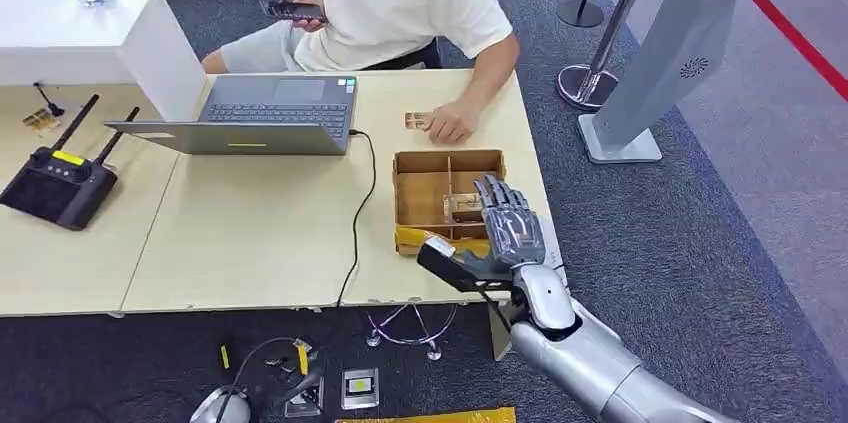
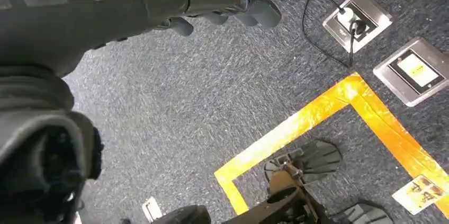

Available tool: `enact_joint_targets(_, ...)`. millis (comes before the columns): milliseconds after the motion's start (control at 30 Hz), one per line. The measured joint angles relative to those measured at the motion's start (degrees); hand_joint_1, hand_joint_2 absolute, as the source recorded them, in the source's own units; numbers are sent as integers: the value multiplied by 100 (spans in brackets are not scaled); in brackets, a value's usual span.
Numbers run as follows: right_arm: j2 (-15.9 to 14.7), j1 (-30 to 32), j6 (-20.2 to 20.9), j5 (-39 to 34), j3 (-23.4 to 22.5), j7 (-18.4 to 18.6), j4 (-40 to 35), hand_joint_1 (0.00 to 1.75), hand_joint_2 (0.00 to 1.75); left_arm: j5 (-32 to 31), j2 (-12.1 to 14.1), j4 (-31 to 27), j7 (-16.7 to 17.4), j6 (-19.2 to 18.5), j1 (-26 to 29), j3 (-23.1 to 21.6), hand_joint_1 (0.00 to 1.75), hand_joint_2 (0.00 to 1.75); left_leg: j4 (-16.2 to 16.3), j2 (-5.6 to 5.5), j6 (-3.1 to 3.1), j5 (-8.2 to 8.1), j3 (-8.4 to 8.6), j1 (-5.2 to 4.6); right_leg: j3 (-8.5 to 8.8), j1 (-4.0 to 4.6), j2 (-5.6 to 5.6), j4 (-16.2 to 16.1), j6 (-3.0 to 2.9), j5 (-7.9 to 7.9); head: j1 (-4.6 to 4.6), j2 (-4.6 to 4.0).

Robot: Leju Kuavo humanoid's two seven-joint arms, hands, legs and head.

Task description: Pass the card to the sensor for recognition and then transmit it.

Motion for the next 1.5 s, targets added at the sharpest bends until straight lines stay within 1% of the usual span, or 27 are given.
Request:
enact_joint_targets(167, 68, -57, -63, -53, 9, -9, 236, 0, 175, 90, -2, 4, -35, 0, 1, -13, 0, 0, 0, 0, 0, 0, 0, 0, 0, 0, 0, 0, 0, 0, -2, 0)
enact_joint_targets(467, 105, -111, -114, -127, 26, -15, 402, 0, 175, 142, 0, 15, -59, 0, 1, -22, 0, 0, 0, 0, 0, 0, 1, 0, -1, 0, 0, 0, 0, 0, -2, -2)
enact_joint_targets(500, 105, -118, -120, -129, 35, -13, 420, 3, 175, 144, -2, 15, -59, 0, 1, -22, 0, 0, 0, 0, 0, 0, 1, 0, -1, 0, 0, 0, 0, 0, -2, 0)
enact_joint_targets(533, 103, -119, -129, -140, 46, -13, 431, 28, 175, 142, -2, 15, -59, 0, 1, -22, 0, 0, 0, 0, 0, 0, 1, 0, -1, 0, 0, 0, 0, 0, 0, 0)
enact_joint_targets(567, 103, -119, -131, -147, 46, -11, 442, 38, 175, 142, -2, 17, -59, 0, 0, -24, 0, 0, 0, 0, 0, 0, 1, 0, -1, 0, 0, 0, 0, 0, -2, 0)
enact_joint_targets(600, 103, -119, -131, -149, 46, -5, 450, 61, 175, 142, -2, 15, -59, 0, -1, -24, 0, 0, 0, 0, 0, 0, 1, 0, -1, 0, 1, 0, 0, 0, -2, 0)
enact_joint_targets(633, 103, -119, -133, -153, 46, -5, 461, 75, 175, 142, -2, 15, -59, 0, -2, -24, 0, 0, 0, 1, 0, 0, 2, 0, 0, 0, 1, 0, 0, 0, -2, 0)
enact_joint_targets(667, 103, -119, -135, -162, 46, -4, 472, 115, 175, 140, -2, 15, -59, 0, -2, -24, 0, 0, 0, 1, 0, 0, 2, 0, 0, 0, 1, 0, 0, 0, 0, -2)
enact_joint_targets(700, 103, -119, -135, -171, 48, -5, 481, 161, 175, 138, -2, 15, -59, 0, -2, -24, 0, 0, 0, 1, 0, 0, 2, 0, -1, 0, 1, 0, 0, 0, -2, 0)
enact_joint_targets(733, 103, -119, -135, -186, 48, -4, 492, 175, 175, 133, -2, 15, -59, 0, -2, -24, 0, 0, 0, 1, 0, 0, 2, 0, 0, 0, 1, 0, 0, 0, 0, 0)
enact_joint_targets(1167, 101, -113, -256, -245, 46, -7, 562, 175, 175, 83, -2, 20, -59, 0, -27, -24, 0, 0, 0, 1, 0, 0, 4, 0, -1, 0, 2, 0, 0, 0, -2, 0)
enact_joint_targets(1500, 101, -105, -490, -247, -7, -22, 610, 175, 175, -22, -9, 33, -68, 0, -46, -24, 0, 0, 0, 1, 0, 0, 4, 0, -1, 0, 2, -1, 0, 0, 0, 0)
